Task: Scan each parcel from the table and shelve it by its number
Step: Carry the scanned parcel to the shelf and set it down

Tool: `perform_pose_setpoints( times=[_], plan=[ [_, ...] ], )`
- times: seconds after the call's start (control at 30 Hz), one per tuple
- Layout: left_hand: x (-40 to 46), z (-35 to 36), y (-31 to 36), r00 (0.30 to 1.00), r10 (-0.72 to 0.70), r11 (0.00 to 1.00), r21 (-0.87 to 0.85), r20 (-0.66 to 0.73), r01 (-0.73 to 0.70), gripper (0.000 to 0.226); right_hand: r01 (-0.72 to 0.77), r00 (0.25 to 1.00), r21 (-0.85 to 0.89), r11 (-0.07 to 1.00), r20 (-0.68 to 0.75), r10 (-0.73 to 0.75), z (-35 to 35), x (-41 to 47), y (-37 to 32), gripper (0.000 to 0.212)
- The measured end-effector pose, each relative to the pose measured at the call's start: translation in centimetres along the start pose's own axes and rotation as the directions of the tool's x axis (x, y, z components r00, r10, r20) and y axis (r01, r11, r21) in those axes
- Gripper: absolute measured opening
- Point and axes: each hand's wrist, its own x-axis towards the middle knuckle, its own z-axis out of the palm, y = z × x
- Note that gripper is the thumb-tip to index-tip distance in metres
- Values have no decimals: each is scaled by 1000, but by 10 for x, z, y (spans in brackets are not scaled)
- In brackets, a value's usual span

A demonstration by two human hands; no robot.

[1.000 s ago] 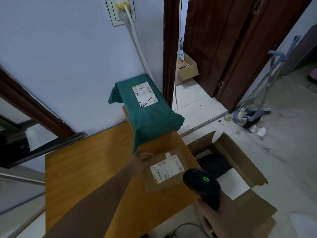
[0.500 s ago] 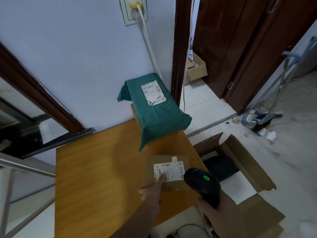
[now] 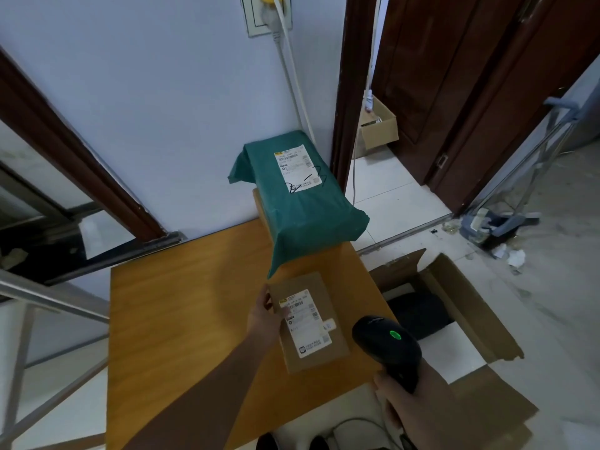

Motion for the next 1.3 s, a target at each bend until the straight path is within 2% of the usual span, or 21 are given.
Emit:
perform_pose_setpoints(
  times=[0.07,0.17,0.3,0.4,0.57,0.67,0.9,1.07,1.3],
  plan=[
    [-6,0,-1,1000,10,1000,1,20,-10,96,1,1000,2,1000,-17,-1,5,0,-1,10],
    [-18,5,-11,986,-101,994,-22,129,105,127,8,1000,5,1000,-25,-8,11,2,-4,7],
    [-32,9,-33,965,-153,984,127,213,127,158,36,999,6,999,20,-36,19,7,-9,6],
    [-39,11,-45,972,-145,986,109,186,126,150,62,997,-12,998,57,-61,26,9,-12,6],
    [-46,13,-70,974,-116,993,24,194,113,166,95,993,-50,994,71,-91,41,14,-10,9],
    [-50,15,-77,970,-99,995,-4,224,102,155,104,993,-64,993,53,-101,49,17,-6,11],
    [-41,19,-103,982,-4,984,178,190,-31,154,204,976,-164,965,-38,-212,70,24,-2,24],
    [-50,18,-91,979,23,996,79,201,-40,148,203,977,-189,961,-31,-213,74,28,3,22],
    [-58,13,-71,971,99,983,130,218,-129,151,144,988,-203,969,-21,-151,68,25,-3,22]
  ],
)
